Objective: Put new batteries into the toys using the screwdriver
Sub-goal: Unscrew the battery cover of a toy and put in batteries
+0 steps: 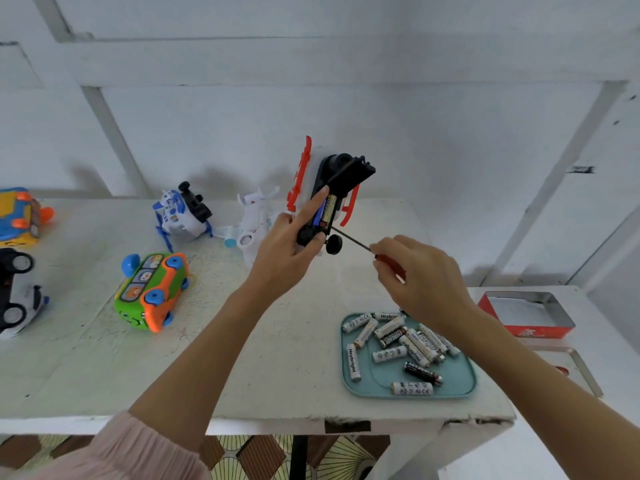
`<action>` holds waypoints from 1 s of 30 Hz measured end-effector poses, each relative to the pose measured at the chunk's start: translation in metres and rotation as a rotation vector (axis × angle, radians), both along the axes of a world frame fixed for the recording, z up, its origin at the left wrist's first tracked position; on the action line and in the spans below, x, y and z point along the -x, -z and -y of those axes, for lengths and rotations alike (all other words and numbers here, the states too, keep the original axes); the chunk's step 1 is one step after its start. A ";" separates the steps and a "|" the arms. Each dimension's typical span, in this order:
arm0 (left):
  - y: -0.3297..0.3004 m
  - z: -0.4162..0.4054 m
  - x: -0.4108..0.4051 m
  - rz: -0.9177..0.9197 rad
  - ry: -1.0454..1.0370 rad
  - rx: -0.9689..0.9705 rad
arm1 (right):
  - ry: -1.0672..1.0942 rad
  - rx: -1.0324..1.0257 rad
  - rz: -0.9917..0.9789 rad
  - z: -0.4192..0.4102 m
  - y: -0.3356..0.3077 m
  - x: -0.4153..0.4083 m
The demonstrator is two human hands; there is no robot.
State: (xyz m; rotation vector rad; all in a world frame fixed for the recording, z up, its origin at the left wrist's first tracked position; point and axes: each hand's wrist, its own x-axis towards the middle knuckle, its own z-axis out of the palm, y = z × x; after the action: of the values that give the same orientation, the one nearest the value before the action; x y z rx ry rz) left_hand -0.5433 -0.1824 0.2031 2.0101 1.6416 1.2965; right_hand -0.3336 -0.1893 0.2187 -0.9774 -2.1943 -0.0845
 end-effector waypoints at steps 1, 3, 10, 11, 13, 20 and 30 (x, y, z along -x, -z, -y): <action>-0.001 -0.001 -0.003 -0.024 -0.003 -0.007 | 0.009 0.011 -0.001 0.000 0.002 -0.002; -0.004 -0.003 -0.007 -0.060 -0.010 -0.015 | 0.021 0.018 0.000 -0.001 0.003 -0.005; -0.010 -0.012 -0.022 -0.148 -0.034 -0.026 | 0.038 0.040 -0.025 -0.006 0.007 -0.016; -0.009 -0.013 -0.025 -0.148 -0.037 -0.029 | 0.038 0.042 -0.027 -0.006 0.007 -0.018; -0.008 -0.014 -0.029 -0.144 -0.043 -0.034 | 0.041 0.047 -0.033 -0.006 0.009 -0.021; -0.008 -0.019 -0.043 -0.139 -0.061 -0.036 | 0.037 0.051 -0.037 -0.011 0.011 -0.031; -0.006 -0.023 -0.071 0.006 -0.062 0.007 | 0.016 0.045 -0.116 -0.008 0.032 -0.033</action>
State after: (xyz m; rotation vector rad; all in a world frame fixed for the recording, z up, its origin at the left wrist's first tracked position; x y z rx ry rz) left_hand -0.4726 -0.1590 0.2095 1.9641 1.7158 1.3144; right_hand -0.3003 -0.1812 0.1866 -1.0004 -2.0900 0.0140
